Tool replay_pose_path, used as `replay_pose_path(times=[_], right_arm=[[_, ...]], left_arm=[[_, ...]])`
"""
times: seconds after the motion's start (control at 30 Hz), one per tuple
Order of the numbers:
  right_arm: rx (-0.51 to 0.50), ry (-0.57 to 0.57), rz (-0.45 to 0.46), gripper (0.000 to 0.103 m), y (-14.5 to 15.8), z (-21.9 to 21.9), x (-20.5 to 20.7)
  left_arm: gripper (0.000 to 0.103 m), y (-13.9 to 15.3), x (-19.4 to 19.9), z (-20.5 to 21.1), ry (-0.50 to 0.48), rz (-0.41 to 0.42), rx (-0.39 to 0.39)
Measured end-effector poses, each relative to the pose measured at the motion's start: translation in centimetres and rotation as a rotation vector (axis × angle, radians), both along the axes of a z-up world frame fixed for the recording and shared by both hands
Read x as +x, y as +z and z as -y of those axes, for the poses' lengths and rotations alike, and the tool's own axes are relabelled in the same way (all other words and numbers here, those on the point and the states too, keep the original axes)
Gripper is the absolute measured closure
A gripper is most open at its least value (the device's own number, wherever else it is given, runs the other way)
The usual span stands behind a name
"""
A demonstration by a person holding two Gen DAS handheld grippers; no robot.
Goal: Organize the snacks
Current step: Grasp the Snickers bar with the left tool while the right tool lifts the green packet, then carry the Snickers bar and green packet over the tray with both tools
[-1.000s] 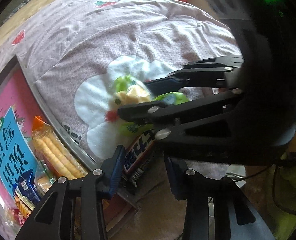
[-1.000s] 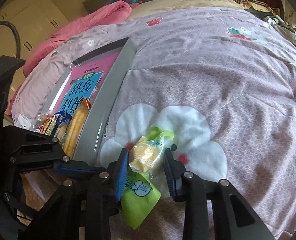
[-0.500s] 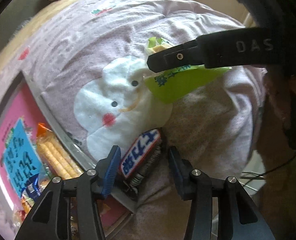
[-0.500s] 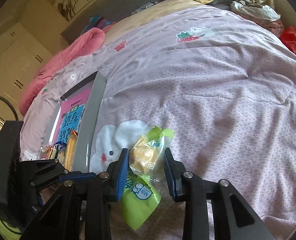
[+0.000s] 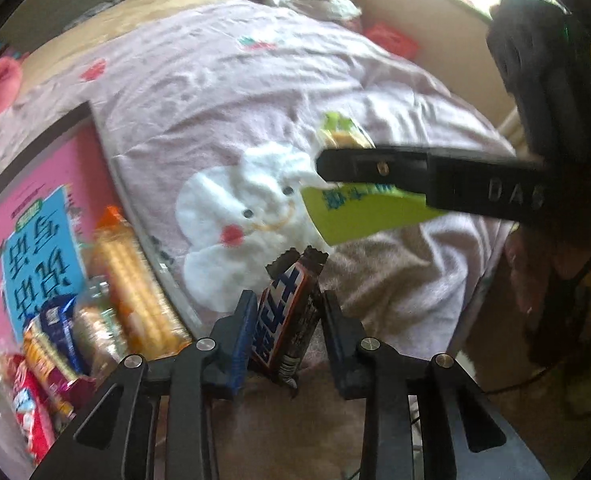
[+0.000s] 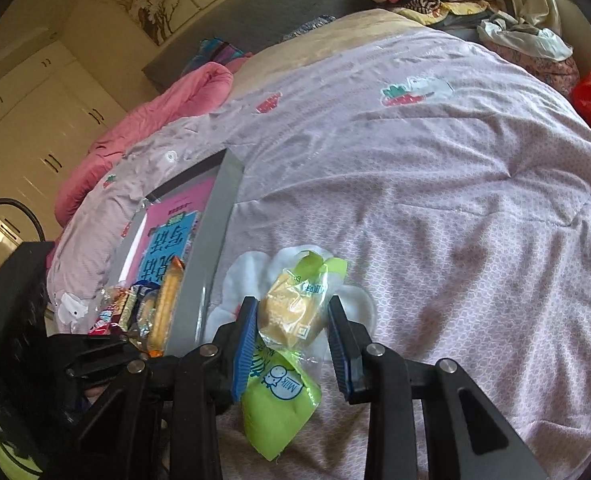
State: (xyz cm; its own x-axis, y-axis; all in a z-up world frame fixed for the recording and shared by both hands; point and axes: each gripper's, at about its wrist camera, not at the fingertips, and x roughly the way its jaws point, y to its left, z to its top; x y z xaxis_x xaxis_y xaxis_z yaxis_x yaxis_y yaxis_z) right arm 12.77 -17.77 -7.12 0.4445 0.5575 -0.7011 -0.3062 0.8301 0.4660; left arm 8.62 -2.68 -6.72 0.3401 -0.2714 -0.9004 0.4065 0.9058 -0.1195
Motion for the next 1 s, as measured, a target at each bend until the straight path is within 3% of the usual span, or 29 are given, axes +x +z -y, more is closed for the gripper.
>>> replay_pose_path(times=[0.3, 0.6, 1.0], right_arm=[[0.022, 0.028, 0.043, 0.069, 1.6, -1.3, -1.2], [0.02, 0.073, 0.103, 0.069, 4.0, -3.8, -2.7], [0.0, 0.169, 0.153, 0.069, 6.0, -8.2, -4.2]], left_arm=[[0.072, 4.2, -2.1, -3.9, 0.139, 0.056, -0.085], [0.072, 7.7, -2.6, -9.4, 0.277, 0.139, -0.116], [0.072, 9.2, -4.4, -16.6, 0.452, 0.178, -0.132]])
